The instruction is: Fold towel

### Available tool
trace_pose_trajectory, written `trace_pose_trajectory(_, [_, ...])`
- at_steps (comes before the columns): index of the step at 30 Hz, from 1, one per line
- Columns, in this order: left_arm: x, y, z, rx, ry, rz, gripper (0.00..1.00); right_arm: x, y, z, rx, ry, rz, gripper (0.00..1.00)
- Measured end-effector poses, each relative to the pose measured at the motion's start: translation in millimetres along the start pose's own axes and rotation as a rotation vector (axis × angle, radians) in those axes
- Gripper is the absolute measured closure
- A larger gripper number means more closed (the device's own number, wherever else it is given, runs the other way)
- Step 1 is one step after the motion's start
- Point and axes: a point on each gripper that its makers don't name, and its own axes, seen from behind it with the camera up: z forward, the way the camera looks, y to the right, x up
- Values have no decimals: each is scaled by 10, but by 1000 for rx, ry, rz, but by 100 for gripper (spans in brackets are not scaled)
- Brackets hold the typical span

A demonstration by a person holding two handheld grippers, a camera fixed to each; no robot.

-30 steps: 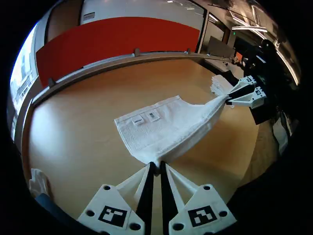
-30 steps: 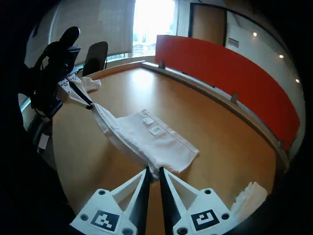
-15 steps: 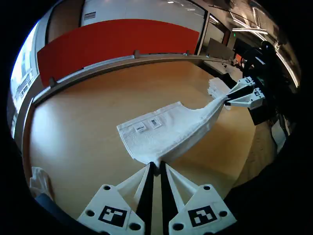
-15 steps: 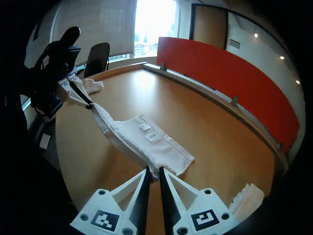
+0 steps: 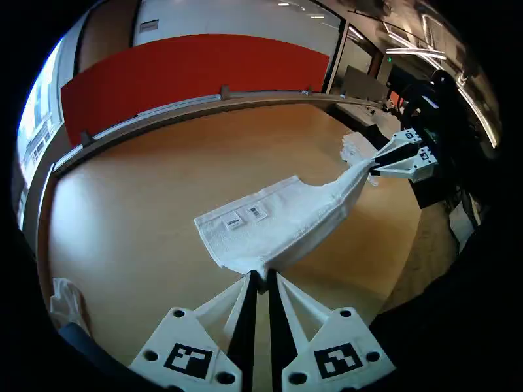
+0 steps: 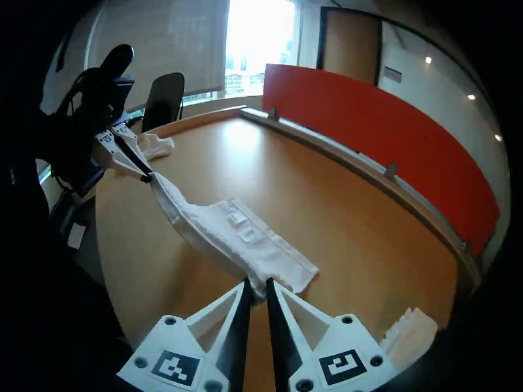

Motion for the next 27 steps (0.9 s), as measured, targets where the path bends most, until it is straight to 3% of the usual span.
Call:
trace_pose_trajectory(14, [4, -24, 61, 3, -5, -35, 88, -37, 5, 29, 6, -13, -4, 83])
trace_pose_trajectory(27, [-14, -222, 401, 26, -23, -46, 88, -238, 124, 313, 13, -58, 13, 83])
